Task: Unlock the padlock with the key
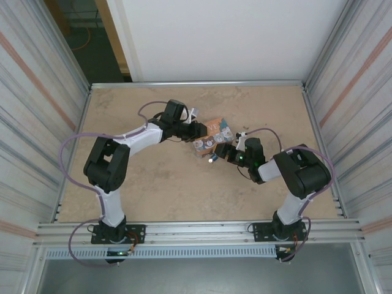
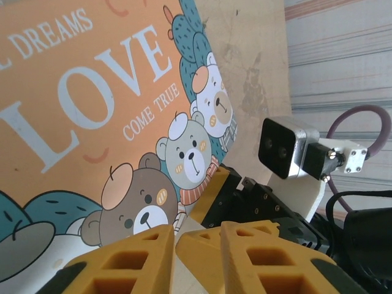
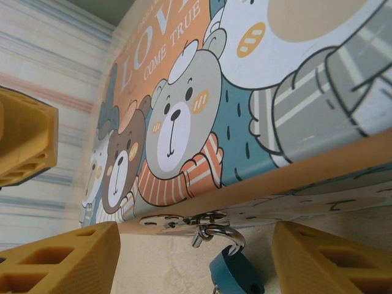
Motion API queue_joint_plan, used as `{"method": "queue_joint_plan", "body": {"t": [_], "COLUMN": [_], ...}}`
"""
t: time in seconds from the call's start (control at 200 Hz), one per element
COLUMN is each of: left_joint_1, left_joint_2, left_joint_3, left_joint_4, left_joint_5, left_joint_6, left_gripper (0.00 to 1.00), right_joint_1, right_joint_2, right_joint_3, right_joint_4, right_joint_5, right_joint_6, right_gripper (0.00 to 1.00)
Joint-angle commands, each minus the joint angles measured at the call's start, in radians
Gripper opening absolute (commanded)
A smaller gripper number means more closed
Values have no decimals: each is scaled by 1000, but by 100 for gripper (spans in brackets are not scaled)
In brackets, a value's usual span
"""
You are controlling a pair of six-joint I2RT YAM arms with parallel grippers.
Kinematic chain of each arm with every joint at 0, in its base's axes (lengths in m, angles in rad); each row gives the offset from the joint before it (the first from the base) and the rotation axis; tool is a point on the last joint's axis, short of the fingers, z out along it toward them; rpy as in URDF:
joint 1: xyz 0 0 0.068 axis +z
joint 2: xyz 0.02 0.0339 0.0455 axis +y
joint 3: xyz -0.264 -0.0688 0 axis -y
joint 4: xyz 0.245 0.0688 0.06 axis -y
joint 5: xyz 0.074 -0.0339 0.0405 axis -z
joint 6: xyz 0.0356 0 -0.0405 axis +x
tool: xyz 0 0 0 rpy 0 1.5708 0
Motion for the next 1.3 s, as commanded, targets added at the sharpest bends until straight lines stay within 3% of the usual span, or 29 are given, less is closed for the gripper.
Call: {"method": "queue_joint_plan", "body": {"t": [0.0, 0.807, 1.293], "left_joint_1": [-7, -18, -18], "left_joint_2": [16, 50, 45], "left_joint_3": [16, 9, 9], "left_joint_4": [-20, -31, -34], "left_joint_5": [-1, -8, -10], "left_joint_6": [23, 31, 33], "left_gripper": [26, 24, 24], "right_joint_1": [11, 24, 24], "right_joint_2": [21, 103, 97], "right_joint_3": [27, 52, 52], "right_joint_4": [23, 82, 71], "right_joint_5": [-23, -82, -96], "right_joint_6": [14, 38, 39], "right_gripper": [65, 47, 32]}}
